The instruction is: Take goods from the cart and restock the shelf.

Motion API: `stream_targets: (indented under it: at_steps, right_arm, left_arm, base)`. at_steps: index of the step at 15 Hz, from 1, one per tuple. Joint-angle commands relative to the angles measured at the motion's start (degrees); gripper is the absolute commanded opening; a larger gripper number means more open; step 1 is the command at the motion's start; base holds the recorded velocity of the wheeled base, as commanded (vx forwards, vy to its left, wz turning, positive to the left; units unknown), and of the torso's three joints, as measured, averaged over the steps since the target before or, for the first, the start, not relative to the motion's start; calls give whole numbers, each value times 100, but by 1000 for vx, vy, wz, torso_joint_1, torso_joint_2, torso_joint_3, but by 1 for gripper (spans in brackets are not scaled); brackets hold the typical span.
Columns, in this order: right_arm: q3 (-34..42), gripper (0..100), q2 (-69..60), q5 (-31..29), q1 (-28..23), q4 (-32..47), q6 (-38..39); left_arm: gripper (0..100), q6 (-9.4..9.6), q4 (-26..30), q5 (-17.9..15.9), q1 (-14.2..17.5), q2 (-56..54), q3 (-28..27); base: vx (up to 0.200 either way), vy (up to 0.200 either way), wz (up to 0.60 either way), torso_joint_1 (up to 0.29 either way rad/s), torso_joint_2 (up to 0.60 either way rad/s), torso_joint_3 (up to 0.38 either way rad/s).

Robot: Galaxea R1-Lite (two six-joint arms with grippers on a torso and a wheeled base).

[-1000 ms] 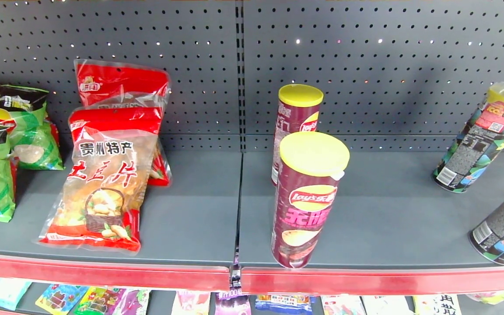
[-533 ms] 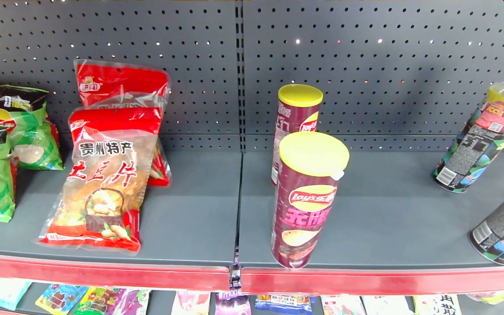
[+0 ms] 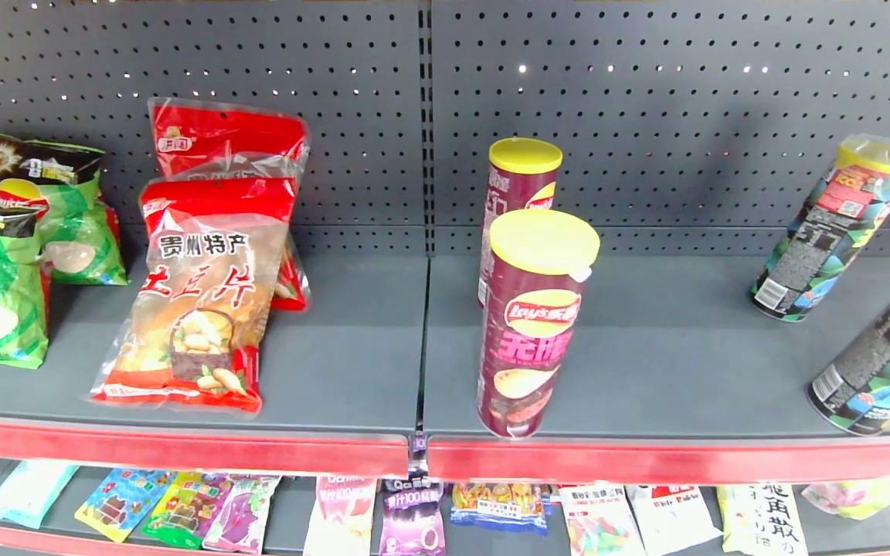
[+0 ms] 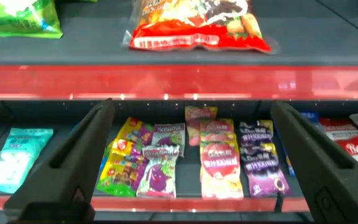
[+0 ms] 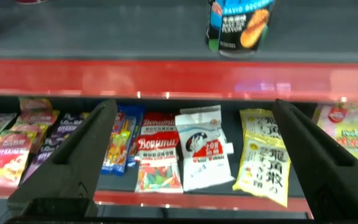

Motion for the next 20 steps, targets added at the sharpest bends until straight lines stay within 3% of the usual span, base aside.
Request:
stream_targets:
  at_steps: [1, 4, 20]
  right_arm:
    - [1, 100, -1, 3, 2, 0, -1]
    - [1, 100, -1, 3, 2, 0, -1]
    - [1, 100, -1, 21, 2, 0, -1]
  left_arm:
    - [100, 0, 9, 1, -2, -2, 1]
    - [100, 0, 9, 1, -2, -2, 1]
    - [100, 0, 0, -8, -2, -2, 1]
  base:
    - [0, 0, 0, 0, 0, 0]
    - [0, 0, 0, 0, 0, 0]
    - [0, -200, 0, 5, 3, 1]
